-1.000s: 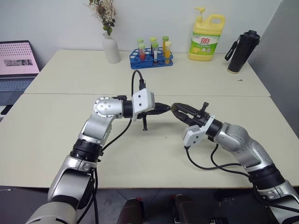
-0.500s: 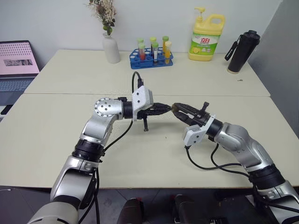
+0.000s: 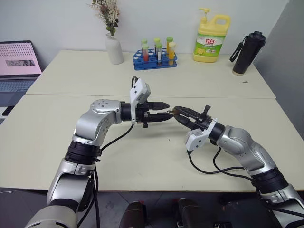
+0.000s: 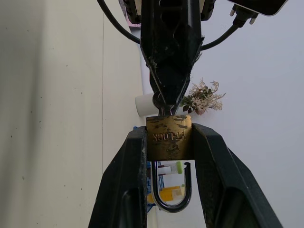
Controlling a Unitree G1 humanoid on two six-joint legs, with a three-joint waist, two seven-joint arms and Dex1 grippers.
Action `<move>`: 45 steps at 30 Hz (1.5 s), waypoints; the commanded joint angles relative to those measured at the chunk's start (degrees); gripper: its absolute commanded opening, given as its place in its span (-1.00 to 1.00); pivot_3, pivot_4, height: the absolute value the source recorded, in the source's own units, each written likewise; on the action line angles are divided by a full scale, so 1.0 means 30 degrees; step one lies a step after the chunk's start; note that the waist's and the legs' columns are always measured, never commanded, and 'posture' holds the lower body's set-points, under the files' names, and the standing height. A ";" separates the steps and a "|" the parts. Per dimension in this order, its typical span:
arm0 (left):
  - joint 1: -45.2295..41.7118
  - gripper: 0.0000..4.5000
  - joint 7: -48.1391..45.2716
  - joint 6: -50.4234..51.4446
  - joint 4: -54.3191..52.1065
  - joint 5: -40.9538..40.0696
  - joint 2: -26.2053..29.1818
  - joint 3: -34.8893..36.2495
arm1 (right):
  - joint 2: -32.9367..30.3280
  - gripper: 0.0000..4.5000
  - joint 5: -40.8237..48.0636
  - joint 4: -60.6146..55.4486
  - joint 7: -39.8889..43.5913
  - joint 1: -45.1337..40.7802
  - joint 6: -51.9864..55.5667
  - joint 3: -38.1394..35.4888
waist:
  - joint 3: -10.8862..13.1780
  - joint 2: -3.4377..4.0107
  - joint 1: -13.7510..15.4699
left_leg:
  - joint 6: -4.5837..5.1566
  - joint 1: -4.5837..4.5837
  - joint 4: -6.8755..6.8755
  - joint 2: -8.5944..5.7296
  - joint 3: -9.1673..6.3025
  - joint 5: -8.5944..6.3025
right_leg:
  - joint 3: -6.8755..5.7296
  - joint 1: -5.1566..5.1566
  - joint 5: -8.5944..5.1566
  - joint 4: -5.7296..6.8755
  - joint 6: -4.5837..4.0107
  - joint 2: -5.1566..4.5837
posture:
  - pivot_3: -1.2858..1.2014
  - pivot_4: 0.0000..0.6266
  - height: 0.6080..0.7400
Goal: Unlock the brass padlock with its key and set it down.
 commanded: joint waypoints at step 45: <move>-0.0751 -0.93 -0.1418 -0.1828 0.1049 0.0585 -0.0737 -0.0410 | -0.2609 -0.21 1.4845 -0.7098 0.8671 0.5478 0.8704 -0.2516 | 0.0000 0.0000 -0.0002 | 0.0005 -0.0002 0.0010 -0.0006 -0.0010 -0.0003 | -0.0011 0.0019 -0.0015 -0.0011 0.0025 -0.0003 | 0.03 -0.52 1.00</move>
